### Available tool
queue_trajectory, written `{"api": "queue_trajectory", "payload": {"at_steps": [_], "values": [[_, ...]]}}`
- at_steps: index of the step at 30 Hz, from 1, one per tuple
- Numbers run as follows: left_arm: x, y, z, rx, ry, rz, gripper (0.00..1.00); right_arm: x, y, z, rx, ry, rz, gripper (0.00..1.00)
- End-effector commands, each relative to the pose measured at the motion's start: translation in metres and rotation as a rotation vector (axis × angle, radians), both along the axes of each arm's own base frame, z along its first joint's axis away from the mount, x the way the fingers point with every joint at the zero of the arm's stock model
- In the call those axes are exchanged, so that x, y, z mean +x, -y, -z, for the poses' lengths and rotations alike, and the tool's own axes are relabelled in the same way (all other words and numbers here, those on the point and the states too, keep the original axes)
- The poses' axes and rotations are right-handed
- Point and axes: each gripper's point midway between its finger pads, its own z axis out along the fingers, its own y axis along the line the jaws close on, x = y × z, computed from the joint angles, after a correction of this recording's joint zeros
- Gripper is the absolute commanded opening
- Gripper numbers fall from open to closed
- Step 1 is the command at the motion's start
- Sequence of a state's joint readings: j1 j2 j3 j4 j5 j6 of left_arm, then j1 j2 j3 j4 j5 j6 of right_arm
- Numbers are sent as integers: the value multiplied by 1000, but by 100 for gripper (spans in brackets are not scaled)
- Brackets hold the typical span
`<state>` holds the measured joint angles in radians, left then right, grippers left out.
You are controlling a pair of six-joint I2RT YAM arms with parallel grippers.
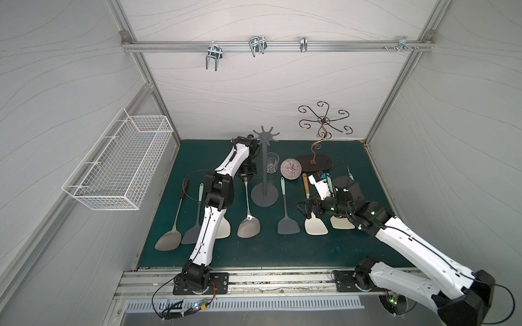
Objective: Take the spatula off the kitchen utensil rack
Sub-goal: Place the spatula at the center of the board.
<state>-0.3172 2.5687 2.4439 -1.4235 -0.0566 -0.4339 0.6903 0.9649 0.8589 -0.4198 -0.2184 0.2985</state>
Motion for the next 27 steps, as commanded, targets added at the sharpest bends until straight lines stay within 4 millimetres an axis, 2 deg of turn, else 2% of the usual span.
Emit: {"api": "queue_trajectory", "payload": {"at_steps": [1, 10, 15, 22, 25, 27], "values": [[12, 8, 2, -23, 37, 21, 5, 4, 0, -2, 14, 12, 3, 99], [13, 10, 15, -28, 22, 28, 15, 5, 4, 5, 9, -3, 7, 99], [12, 16, 12, -49, 27, 47, 29, 4, 8, 8, 9, -7, 14, 99], [15, 19, -16, -66, 87, 58, 55, 2, 7, 6, 22, -24, 8, 99], [12, 17, -31, -65, 110, 56, 63, 1, 9, 5, 11, -25, 11, 99], [8, 14, -41, -62, 126, 54, 64, 0, 10, 1, 10, -19, 15, 99]]}}
